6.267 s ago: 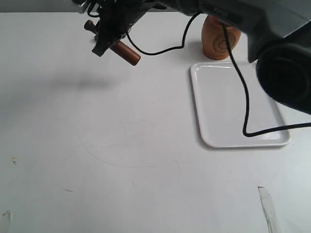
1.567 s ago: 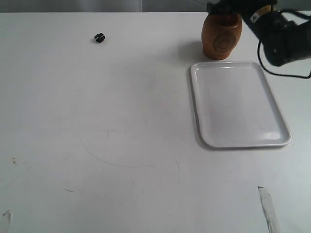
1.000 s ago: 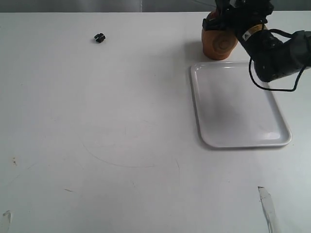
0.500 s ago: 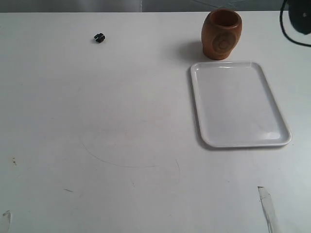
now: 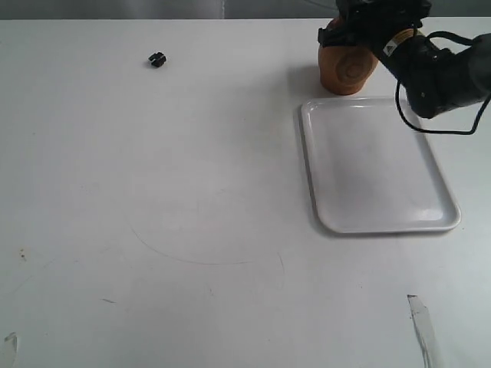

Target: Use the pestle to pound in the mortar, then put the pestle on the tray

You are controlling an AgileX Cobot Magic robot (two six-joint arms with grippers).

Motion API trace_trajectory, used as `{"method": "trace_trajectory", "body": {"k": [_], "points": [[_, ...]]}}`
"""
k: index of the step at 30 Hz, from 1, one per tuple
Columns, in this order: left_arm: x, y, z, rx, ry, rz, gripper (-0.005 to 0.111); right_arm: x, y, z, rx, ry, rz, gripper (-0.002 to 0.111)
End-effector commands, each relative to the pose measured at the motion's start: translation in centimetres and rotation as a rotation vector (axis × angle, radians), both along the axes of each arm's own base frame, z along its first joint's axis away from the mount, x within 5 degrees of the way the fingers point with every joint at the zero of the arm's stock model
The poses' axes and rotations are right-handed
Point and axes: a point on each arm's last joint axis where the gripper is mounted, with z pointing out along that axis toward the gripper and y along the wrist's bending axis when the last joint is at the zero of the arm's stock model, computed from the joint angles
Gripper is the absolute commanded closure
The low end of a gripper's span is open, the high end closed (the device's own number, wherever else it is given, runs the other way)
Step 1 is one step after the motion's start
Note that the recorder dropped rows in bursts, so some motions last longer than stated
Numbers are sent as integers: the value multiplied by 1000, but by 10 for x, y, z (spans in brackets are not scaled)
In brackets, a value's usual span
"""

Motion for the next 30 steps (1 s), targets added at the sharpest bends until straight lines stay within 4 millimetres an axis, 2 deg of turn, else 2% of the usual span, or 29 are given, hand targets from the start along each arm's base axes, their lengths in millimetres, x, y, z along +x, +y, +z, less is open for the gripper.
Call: {"method": "trace_trajectory", "body": {"k": [1,3,5,8,12,15,20,24,27,30], "points": [[0,-1,0,-15,-4,-6,107,-2,-3,-41,-44,76,-3,108],[0,-1,0,-15,-4,-6,107,-1,-3,-35,-48,49,1,108],[0,-1,0,-15,-4,-6,107,0,-3,-17,-33,6,1,108],[0,-1,0,-15,-4,-6,107,-4,-4,33,-2,-99,2,108],[0,-1,0,-15,-4,-6,107,-29,-12,107,19,-235,-4,108],[0,-1,0,-15,-4,-6,107,-48,-20,149,-29,-183,-32,108],[0,-1,0,-15,-4,-6,107,-61,-34,182,-157,113,-117,108],[0,-1,0,-15,-4,-6,107,-64,-41,195,-248,422,-181,108],[0,-1,0,-15,-4,-6,107,-76,-47,195,-326,682,-197,108],[0,-1,0,-15,-4,-6,107,-93,-45,189,-371,902,-122,108]]}}
